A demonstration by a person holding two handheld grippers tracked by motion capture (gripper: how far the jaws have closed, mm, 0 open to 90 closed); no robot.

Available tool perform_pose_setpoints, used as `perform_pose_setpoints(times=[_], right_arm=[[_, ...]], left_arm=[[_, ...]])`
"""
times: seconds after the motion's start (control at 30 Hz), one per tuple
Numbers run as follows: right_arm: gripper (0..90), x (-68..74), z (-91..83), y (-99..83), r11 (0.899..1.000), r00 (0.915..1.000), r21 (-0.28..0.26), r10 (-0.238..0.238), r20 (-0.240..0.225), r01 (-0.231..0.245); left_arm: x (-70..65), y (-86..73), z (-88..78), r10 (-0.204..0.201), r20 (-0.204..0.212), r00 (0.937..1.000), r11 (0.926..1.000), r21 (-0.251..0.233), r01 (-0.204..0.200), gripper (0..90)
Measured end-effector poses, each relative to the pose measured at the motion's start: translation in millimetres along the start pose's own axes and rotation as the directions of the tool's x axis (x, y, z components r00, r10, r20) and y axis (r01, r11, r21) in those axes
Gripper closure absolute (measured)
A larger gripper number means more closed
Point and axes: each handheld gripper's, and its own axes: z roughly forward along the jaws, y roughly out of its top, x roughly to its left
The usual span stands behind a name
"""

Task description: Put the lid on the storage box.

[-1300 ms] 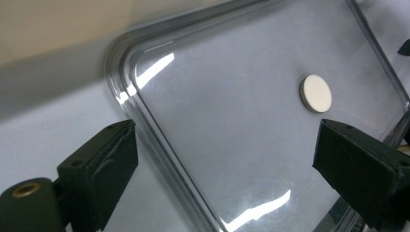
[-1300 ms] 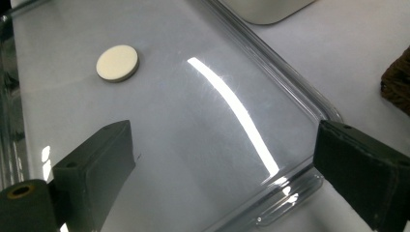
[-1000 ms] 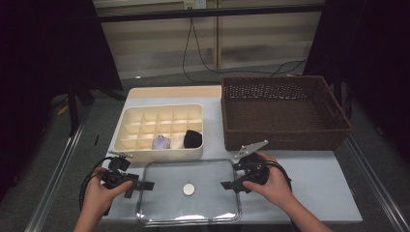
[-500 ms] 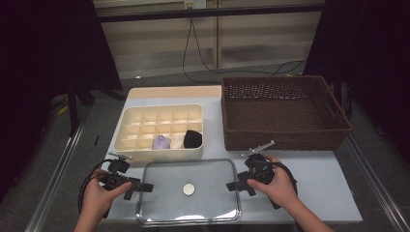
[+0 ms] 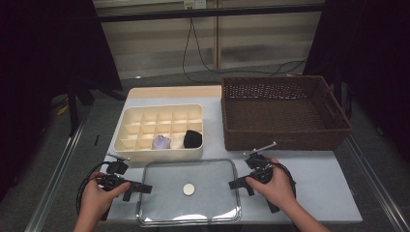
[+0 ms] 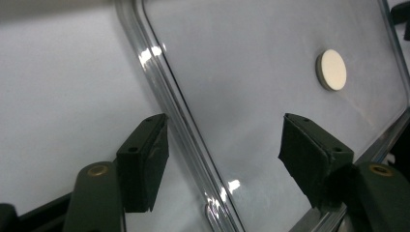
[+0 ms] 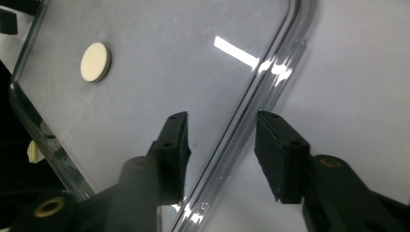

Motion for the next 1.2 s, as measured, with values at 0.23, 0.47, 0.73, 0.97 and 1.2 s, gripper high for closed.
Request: perform_pose_setpoints(times=[0.23, 0.47, 0.73, 0.97, 1.2], right_arm=[[59.7, 2.6, 0.4, 2.6, 0.995, 0.9948, 0.013, 0.095, 0.036, -0.095], [56.8, 11.0, 2.0, 5.2, 0.993, 0.9895, 0.024, 0.113, 0.089, -0.116], [56.7, 6.2, 0.8, 4.4, 0.990, 0.9894, 0.037, 0.134, 0.055, -0.136], [56.1, 2.8, -3.8, 1.5, 0.983, 0.9864, 0.081, 0.160, 0.039, -0.162], [57.5, 7.3, 1.6, 3.5, 0.980, 0.9826, 0.069, 0.182, 0.034, -0.184]], left_arm=[[-1.3, 0.3, 1.0, -0.018, -0.014, 0.9998, 0.9998, 0.002, 0.018, 35.0], [-2.5, 0.0, 2.2, -0.025, -0.026, 0.9994, 0.9997, -0.004, 0.024, 35.8], [-1.9, -3.1, 1.1, -0.039, -0.029, 0.9988, 0.9988, -0.029, 0.039, 36.9], [-4.3, -3.5, 0.0, -0.066, -0.021, 0.9976, 0.9978, -0.010, 0.066, 37.0], [-1.8, -5.2, 0.7, -0.091, -0.011, 0.9958, 0.9958, -0.013, 0.091, 37.1]])
